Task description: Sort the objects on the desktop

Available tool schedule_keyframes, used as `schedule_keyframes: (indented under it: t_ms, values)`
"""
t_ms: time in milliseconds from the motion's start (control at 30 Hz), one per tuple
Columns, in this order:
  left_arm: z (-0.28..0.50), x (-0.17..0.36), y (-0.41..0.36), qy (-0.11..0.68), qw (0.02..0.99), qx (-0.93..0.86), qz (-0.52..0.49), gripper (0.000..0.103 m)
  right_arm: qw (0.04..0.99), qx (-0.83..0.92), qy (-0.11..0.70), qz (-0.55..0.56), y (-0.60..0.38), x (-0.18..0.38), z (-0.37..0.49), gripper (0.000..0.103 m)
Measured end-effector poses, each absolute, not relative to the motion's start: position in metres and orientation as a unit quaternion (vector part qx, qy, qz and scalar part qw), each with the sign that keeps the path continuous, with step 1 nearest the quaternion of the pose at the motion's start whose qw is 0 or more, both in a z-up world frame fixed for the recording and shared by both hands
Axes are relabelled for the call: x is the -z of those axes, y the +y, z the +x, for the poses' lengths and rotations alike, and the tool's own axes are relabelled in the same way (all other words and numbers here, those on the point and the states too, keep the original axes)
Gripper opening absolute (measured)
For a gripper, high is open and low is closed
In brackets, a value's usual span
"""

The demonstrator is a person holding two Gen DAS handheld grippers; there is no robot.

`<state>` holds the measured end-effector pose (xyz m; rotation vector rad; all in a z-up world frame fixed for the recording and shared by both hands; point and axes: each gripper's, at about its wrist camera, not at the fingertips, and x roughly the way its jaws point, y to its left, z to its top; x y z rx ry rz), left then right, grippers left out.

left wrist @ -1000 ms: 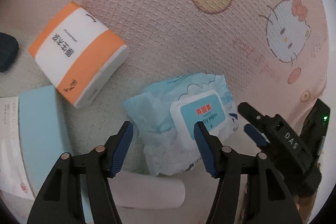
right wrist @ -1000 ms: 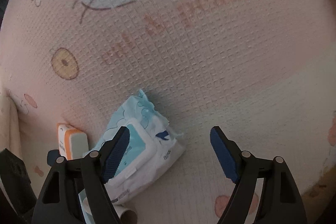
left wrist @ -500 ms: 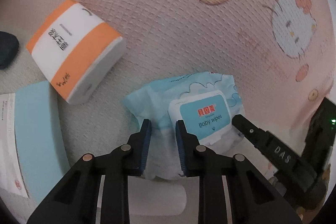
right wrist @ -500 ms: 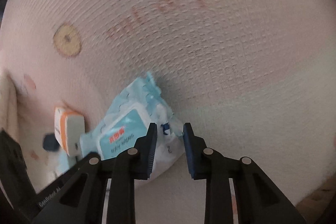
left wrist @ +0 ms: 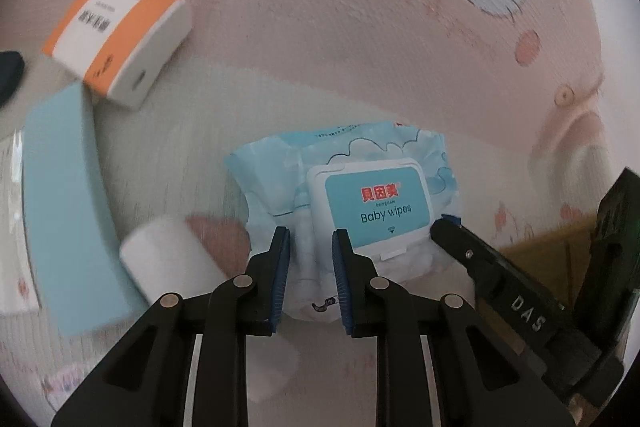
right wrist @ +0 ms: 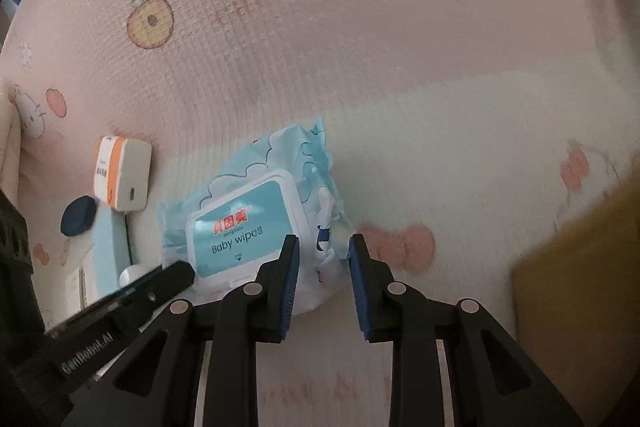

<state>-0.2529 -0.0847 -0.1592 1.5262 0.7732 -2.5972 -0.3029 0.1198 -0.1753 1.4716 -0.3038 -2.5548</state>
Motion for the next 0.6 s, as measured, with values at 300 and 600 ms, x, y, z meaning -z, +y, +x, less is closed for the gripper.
schedule_keyframes:
  t_ms: [300,600]
  values:
    - [-0.195,0.157,-0.084,0.258,0.007,0.823,0.507,0.023,0.087,0.845,-0.057,0.524,0.114,0.175,-0.237,0.023]
    - [-0.134,0.149,-0.065,0.217,-0.032,0.828,0.515,0.021,0.090,0.832,-0.056,0.544,0.110,0.179,-0.174,0.023]
